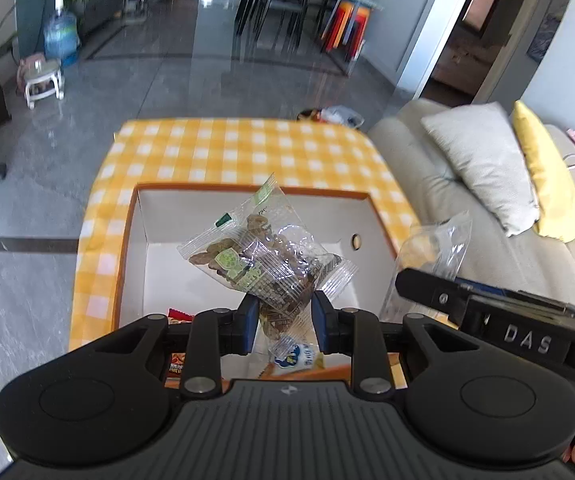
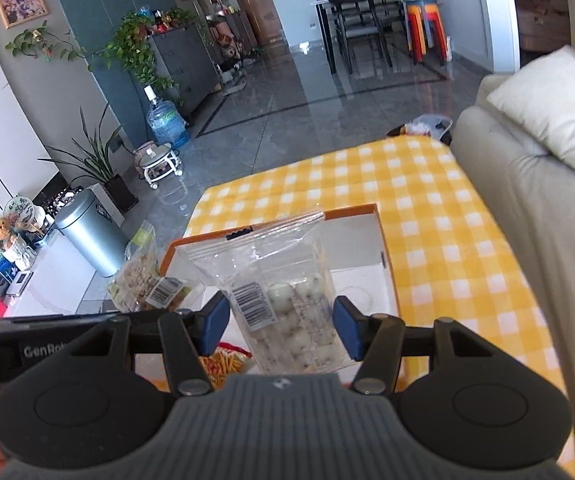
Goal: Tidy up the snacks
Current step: 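Carry both clear bags into the orange box and open both tools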
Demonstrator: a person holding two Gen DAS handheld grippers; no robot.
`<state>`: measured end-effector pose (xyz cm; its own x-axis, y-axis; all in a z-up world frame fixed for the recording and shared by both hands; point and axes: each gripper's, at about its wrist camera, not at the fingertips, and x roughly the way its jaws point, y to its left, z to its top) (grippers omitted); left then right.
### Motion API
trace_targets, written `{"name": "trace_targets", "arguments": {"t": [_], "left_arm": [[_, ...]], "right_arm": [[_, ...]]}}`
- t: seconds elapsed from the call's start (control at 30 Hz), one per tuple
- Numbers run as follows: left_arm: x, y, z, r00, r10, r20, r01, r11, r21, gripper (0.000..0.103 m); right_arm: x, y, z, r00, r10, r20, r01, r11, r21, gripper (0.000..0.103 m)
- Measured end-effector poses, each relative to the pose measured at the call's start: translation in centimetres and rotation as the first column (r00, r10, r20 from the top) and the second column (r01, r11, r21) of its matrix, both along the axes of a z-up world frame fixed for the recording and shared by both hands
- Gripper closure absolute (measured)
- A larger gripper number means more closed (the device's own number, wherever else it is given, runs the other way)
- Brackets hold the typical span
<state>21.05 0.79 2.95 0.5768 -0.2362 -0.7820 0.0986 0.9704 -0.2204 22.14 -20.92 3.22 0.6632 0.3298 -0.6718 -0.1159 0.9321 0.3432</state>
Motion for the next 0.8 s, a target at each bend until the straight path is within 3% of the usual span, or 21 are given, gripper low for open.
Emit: {"name": "trace_targets", "arguments": {"t": [0.2,0.37,0.43,0.8], "left_arm": [[3.6,0.5,-4.4,0.992,-0.008,-0.128,0.014,0.999,0.045,0.072],[5.1,-0.2,-8.0,0.972,-0.046,-0.229,0.072,0.992,0.106,0.072],[5.4,-0.7,-9.1,0.963,-0.06,-0.264,0.1,0.985,0.14,0.072],[6.5,-2.0,-11.1,0.933,-0.112,-0.342,0.194,0.957,0.215,0.072]], "right_arm": [[4.5,0.9,-2.9,0.996,0.017,-0.083,-0.022,0.999,-0.05,0.048],[6.6,2.6,-5.7,0.988,0.031,-0.148,-0.066,0.968,-0.241,0.048],[7.2,2.9,-6.8,0.982,0.033,-0.184,-0.083,0.958,-0.274,0.048],[8.8,4.8,-10.9,0.944,-0.004,-0.33,-0.123,0.923,-0.365,0.048]]}}
